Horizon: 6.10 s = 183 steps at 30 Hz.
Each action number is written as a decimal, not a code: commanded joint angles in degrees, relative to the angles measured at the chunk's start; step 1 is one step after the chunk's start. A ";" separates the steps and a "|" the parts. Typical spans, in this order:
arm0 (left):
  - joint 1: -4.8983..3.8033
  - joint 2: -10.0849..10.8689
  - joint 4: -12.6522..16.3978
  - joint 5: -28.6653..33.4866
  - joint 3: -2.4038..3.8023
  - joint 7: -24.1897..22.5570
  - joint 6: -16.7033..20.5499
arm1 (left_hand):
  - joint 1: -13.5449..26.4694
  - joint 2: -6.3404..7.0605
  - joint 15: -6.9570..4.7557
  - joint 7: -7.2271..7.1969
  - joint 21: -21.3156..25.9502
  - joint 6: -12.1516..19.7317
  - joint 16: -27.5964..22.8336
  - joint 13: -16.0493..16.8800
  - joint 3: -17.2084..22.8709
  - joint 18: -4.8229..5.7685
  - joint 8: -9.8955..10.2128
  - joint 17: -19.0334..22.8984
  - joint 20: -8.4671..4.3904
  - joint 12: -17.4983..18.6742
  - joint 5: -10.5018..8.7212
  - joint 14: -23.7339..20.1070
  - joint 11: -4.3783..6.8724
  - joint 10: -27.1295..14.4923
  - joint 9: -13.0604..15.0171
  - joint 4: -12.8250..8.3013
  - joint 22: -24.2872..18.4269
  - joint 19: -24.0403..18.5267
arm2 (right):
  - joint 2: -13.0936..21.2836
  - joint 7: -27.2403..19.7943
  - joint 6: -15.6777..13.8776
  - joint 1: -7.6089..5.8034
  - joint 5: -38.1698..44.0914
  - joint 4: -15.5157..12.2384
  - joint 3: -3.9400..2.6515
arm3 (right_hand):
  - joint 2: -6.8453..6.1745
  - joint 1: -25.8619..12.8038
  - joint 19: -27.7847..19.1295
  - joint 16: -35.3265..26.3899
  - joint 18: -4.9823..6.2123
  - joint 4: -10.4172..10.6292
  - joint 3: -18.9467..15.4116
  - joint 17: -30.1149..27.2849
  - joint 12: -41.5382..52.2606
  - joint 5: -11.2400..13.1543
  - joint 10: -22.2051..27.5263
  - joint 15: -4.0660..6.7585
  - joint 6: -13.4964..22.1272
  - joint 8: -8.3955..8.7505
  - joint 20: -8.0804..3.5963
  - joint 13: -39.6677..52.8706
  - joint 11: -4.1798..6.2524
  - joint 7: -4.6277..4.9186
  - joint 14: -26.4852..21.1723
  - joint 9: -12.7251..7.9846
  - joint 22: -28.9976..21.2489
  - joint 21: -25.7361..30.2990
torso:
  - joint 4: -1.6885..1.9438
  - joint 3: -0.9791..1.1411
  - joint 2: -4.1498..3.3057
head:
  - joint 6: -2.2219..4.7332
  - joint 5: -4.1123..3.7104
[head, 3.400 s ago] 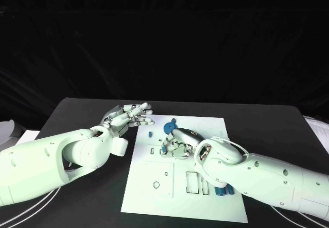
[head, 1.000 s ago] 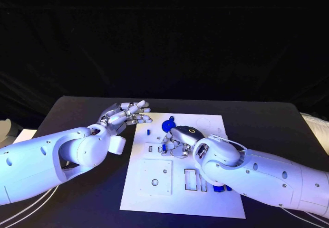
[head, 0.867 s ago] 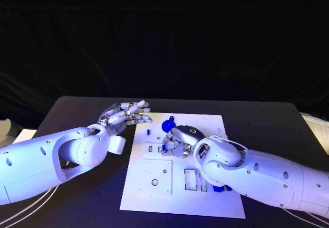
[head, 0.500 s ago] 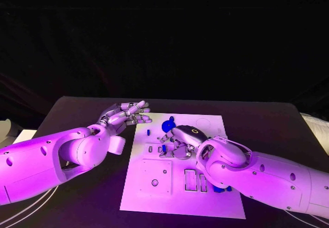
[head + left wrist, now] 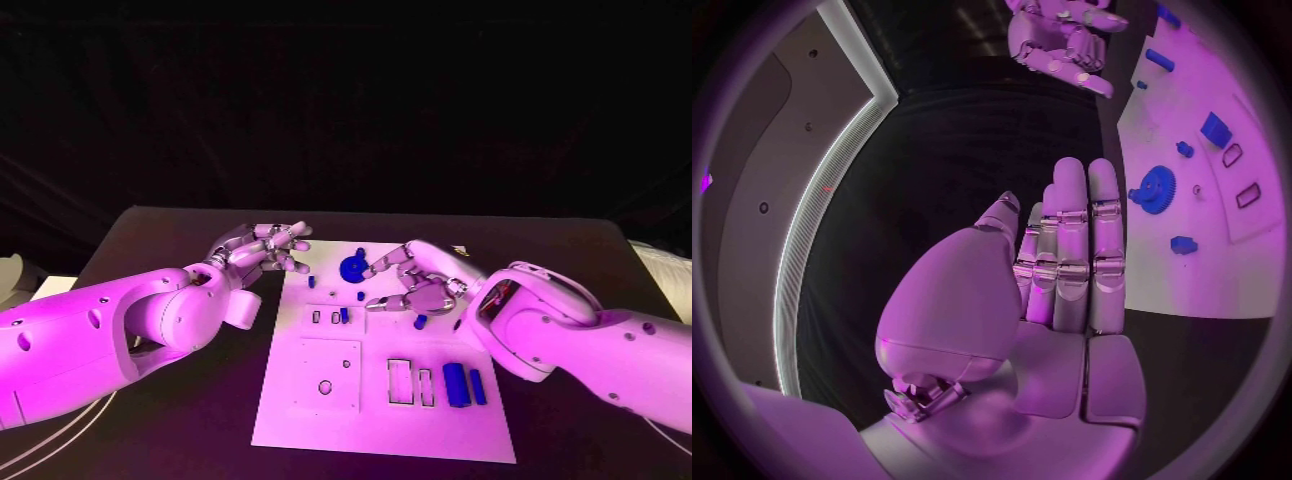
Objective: Assemble the parts on the task board
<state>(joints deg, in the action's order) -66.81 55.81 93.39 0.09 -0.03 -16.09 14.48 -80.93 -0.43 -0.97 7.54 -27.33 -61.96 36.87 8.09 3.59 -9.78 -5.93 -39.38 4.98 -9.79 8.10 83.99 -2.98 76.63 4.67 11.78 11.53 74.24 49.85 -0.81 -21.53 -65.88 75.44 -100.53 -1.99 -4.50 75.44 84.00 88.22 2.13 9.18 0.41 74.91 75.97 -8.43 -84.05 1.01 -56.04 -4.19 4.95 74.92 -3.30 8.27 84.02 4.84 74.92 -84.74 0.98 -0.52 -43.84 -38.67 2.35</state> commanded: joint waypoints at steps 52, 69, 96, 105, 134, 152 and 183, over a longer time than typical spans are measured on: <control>-6.27 -20.31 -14.52 -54.84 -1.65 57.18 -24.01 | 14.53 -1.88 -3.97 -5.34 -60.34 5.51 53.13 58.06 -15.72 8.71 -28.19 -50.62 -3.55 -59.42 -5.09 6.01 4.70 2.14 23.66 4.97 73.69 13.67 | 4.57 -3.78 -4.38 -4.67 -22.05 9.31 0.43 | 2.57 1.94 1.10 -0.65 0.22 -0.66 0.29 11.24 -0.37 -3.77 0.33 0.18 -1.15 -0.44 -0.16 6.29 0.25 -0.19 5.06 0.20 4.40 0.34 | -0.72 0.85 3.72 | -2.56 2.70; -6.25 -21.08 -14.43 -54.51 -1.78 56.93 -24.70 | 13.50 -2.49 -4.00 -5.39 -60.24 5.97 53.13 57.98 -15.61 8.66 -28.64 -50.62 -3.56 -59.28 -4.86 6.01 4.74 1.99 24.66 4.72 73.50 13.55 | 3.70 -3.62 -3.98 -4.22 -20.66 9.18 0.52 | 2.58 1.94 1.07 -0.67 0.23 -0.67 0.23 11.21 -0.43 -3.95 0.36 0.19 -1.14 -0.42 -0.17 6.25 0.25 -0.19 5.05 0.20 4.33 0.38 | -0.67 0.83 3.71 | -2.89 2.78; -6.22 -22.13 -14.97 -54.50 -1.99 57.14 -26.35 | 11.22 -2.99 -4.00 -5.39 -60.38 6.60 53.13 58.32 -14.90 8.72 -29.10 -50.62 -3.56 -59.47 -4.33 6.01 4.75 2.03 26.00 4.58 73.82 13.64 | 3.15 -4.08 -3.90 -3.86 -20.94 9.05 0.52 | 2.61 1.85 1.04 -0.71 0.25 -0.62 0.11 11.17 -0.49 -4.19 0.38 0.20 -1.16 -0.40 -0.18 6.20 0.25 -0.19 5.04 0.20 4.26 0.43 | -0.65 0.85 3.64 | -3.17 2.76; -6.22 -22.33 -15.08 -54.50 -2.04 57.16 -27.01 | 9.80 -3.40 -4.02 -5.42 -60.44 6.85 53.13 58.48 -14.23 8.74 -29.32 -50.62 -3.57 -59.54 -4.26 6.01 4.77 2.07 26.74 4.44 73.95 13.67 | 3.06 -4.16 -3.75 -3.69 -21.82 9.17 0.52 | 2.61 1.85 1.04 -0.71 0.25 -0.62 0.11 11.17 -0.49 -4.19 0.38 0.20 -1.16 -0.40 -0.18 6.20 0.25 -0.19 5.04 0.20 4.26 0.43 | -0.63 0.87 3.62 | -3.32 2.71; -6.17 -20.96 -13.82 -53.57 -1.93 54.19 -20.42 | -1.36 5.43 -4.10 -5.41 -60.11 9.30 53.13 57.81 24.36 8.61 -29.00 -50.62 -4.06 -57.64 1.82 6.01 5.18 1.62 31.65 2.73 73.68 13.41 | 2.82 -4.10 -2.13 -3.23 -21.77 9.08 0.57 | 3.16 2.04 1.10 -0.51 0.22 -0.68 0.18 11.49 -0.18 -4.53 0.22 0.22 -1.26 -0.40 -0.21 6.36 0.29 -0.21 5.12 0.21 4.39 0.37 | -0.57 0.90 3.59 | -3.45 2.73; -6.13 -18.01 -9.39 -58.04 -1.79 53.64 -17.30 | 5.78 10.52 -4.33 -5.57 -60.07 9.63 53.13 57.50 36.92 8.63 -30.79 -50.62 -3.90 -57.50 1.13 6.01 5.15 2.10 35.05 -1.64 73.83 13.47 | 2.61 -4.51 -2.08 -2.62 -21.70 9.67 0.63 | 3.38 1.84 1.02 -0.62 0.26 -0.52 0.09 11.32 -0.36 -4.47 0.29 0.22 -1.25 -0.37 -0.22 6.24 0.26 -0.18 5.08 0.20 4.21 0.47 | -0.44 0.96 3.55 | -3.49 2.99; -5.73 -19.62 -10.70 -62.21 -2.21 56.68 -27.11 | 6.05 10.88 -4.34 -5.52 -60.07 9.77 53.13 57.57 37.22 8.64 -30.71 -50.62 -3.91 -57.63 0.98 6.01 5.12 2.27 35.20 -2.50 73.86 13.50 | 2.46 -4.83 -1.64 -2.52 -22.07 9.68 0.64 | 3.57 1.58 1.00 -0.66 0.27 -0.33 -0.03 11.27 -0.40 -4.48 0.30 0.21 -1.25 -0.34 -0.21 6.21 0.25 -0.17 5.07 0.20 4.15 0.51 | -0.49 0.84 3.52 | -3.59 4.22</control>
<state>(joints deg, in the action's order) -72.54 36.29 82.60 -61.09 -2.25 39.77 -10.44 -74.97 10.50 -5.42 2.44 -87.64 -52.06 89.82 65.61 31.88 -1.78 -36.35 -74.91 1.00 -67.44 9.19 84.19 2.25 78.52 39.81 18.57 74.94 83.93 52.38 -4.98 -24.00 -68.44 53.25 -90.83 -1.35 -1.36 77.20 83.99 87.77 2.14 8.61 0.64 74.90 75.73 -12.76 -83.83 1.01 -56.86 -4.40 4.94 75.09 -3.10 8.02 84.02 4.96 74.92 -84.54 0.49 0.31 -40.31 -42.23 6.52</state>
